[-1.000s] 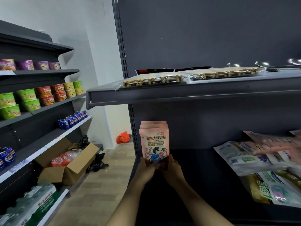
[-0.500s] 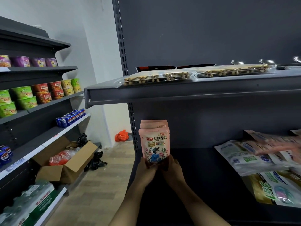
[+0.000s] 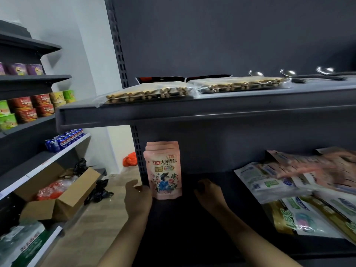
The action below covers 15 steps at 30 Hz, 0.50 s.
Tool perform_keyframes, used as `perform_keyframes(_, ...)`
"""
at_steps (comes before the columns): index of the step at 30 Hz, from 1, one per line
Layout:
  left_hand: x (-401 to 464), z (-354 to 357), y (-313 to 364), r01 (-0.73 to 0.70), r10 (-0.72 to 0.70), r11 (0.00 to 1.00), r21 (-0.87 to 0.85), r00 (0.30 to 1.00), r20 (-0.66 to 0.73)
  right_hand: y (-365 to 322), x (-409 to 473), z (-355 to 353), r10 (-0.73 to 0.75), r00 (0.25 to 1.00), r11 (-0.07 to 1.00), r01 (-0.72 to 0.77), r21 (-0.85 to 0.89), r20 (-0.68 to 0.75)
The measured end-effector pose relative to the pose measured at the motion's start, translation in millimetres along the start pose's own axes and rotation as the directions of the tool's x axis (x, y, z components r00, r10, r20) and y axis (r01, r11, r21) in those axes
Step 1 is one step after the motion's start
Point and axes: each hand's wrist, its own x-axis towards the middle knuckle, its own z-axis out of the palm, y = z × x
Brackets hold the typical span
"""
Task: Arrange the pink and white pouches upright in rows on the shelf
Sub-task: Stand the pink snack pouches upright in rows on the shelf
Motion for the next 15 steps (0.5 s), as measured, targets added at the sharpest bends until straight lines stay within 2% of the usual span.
perform_keyframes(3,-15.3,20.7,8.5,-0.070,0.071,0.997,-0.029,0.997,0.036,15.9,4.0,-26.0,-0.032,0.999,0.999,0.031,-0.042,-0.042)
perform_keyframes(7,-46.5,64.6,21.8,-0.069,0.105,0.983,-0.169,0.972,0.209,43.9,8.3,-61.8,-0.061,0.992,0.992,0.048,-0.120,-0.114)
perform_keyframes(9,-66.4,85.8,30.4,-0.062,0.115,0.983,-0.172,0.941,0.319,57.6,8.5,-80.0,-0.072,0.988,0.984,0.048,-0.171,-0.137)
perform_keyframes(11,-83.0,107.5,35.4,-0.051,0.107,0.988,-0.146,0.905,0.411,72.1,6.8,-96.4,-0.084,0.989,0.976,0.058,-0.208,-0.119)
perform_keyframes(15,-106.9,143.7,38.8,-0.024,0.061,0.996,-0.080,0.871,0.488,106.8,3.5,-123.2,-0.147,0.989,0.903,0.138,-0.407,0.007)
